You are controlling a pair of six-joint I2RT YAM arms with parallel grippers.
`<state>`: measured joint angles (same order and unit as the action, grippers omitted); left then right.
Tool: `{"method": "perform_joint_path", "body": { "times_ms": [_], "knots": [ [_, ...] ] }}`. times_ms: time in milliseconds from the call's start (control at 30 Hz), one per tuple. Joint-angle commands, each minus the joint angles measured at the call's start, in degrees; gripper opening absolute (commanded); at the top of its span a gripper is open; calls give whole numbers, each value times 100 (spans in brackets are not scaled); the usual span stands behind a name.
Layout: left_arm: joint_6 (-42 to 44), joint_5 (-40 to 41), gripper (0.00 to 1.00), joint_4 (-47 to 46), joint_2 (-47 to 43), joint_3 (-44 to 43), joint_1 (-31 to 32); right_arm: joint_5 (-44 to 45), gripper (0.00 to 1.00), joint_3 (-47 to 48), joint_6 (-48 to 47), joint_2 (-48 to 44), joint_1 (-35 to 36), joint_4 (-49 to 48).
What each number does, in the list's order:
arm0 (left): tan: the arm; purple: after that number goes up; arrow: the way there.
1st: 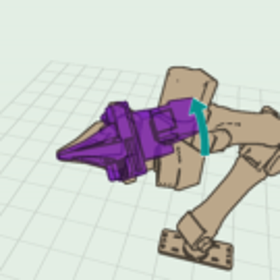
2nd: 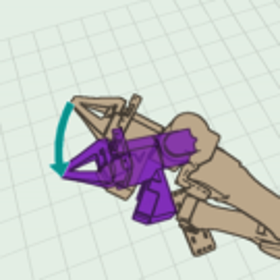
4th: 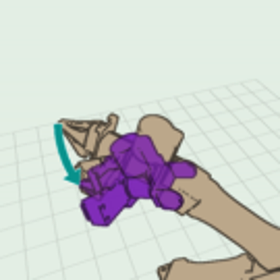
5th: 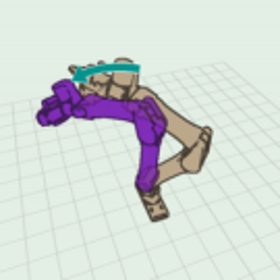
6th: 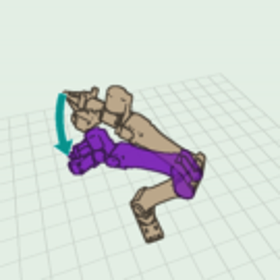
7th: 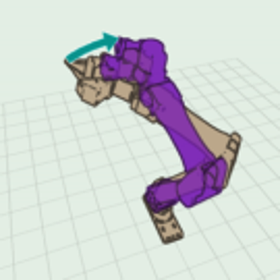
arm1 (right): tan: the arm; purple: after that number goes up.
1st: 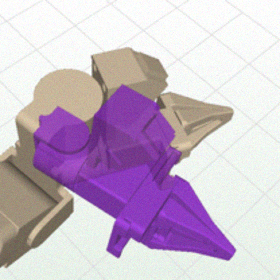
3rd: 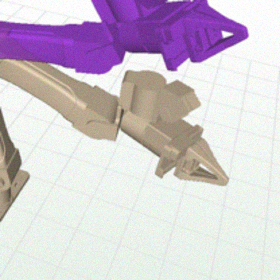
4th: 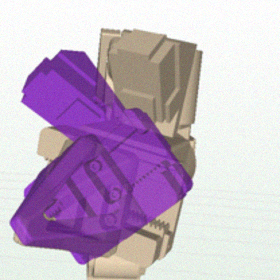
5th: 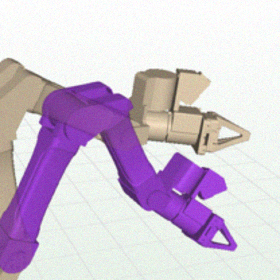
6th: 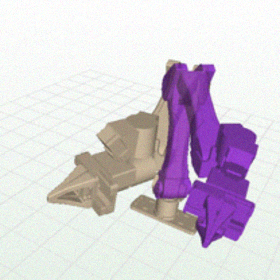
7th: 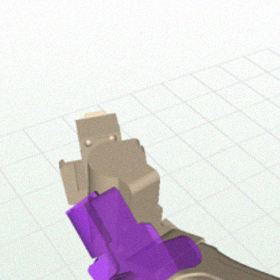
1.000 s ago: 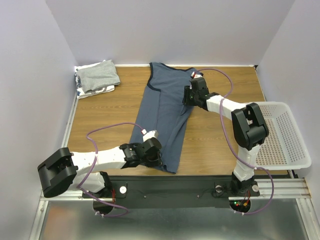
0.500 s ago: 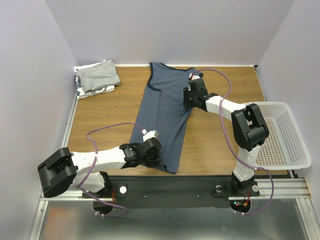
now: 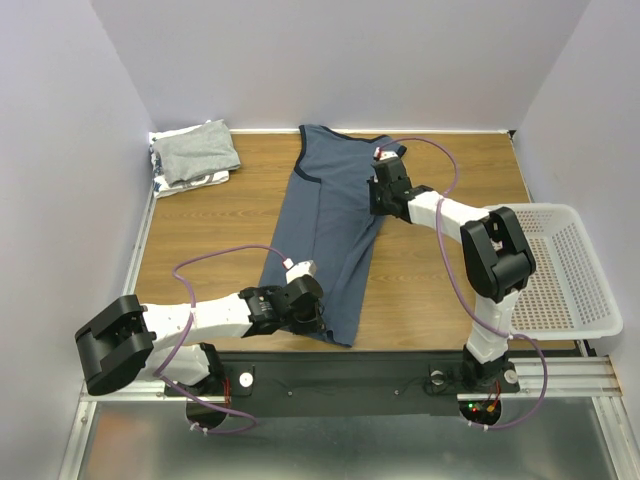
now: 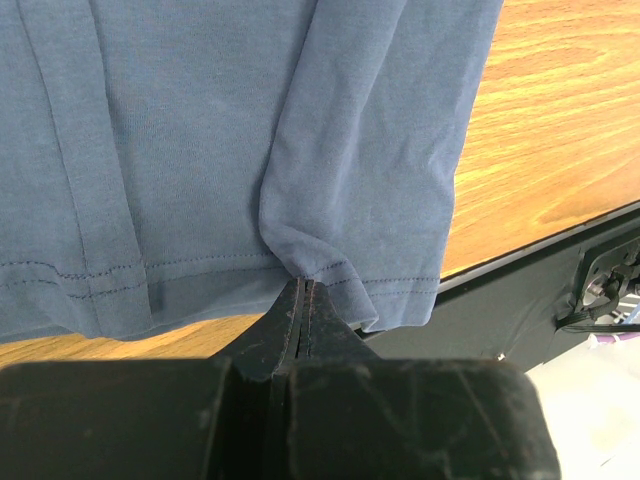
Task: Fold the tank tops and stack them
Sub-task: Fold the tank top
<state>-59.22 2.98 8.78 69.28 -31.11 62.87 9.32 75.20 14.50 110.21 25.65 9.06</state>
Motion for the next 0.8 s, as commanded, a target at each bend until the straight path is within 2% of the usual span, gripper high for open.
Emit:
{"method": "perform_joint_path", "body": {
  "times_ms": [0, 167, 467, 767],
  "knots": [
    [51, 0, 0, -51, -125, -26, -21, 377, 6, 512, 114, 9, 54, -53],
    [25, -17, 0, -25, -169, 0, -21, 456, 3, 1022, 290, 158, 54, -62],
    [-19, 158, 0, 247, -344, -26, -21, 105, 3, 1849, 475, 746, 72, -53],
    [244, 150, 0, 274, -345, -272, -21, 157, 3, 1788, 518, 941, 107, -53]
  ]
}}
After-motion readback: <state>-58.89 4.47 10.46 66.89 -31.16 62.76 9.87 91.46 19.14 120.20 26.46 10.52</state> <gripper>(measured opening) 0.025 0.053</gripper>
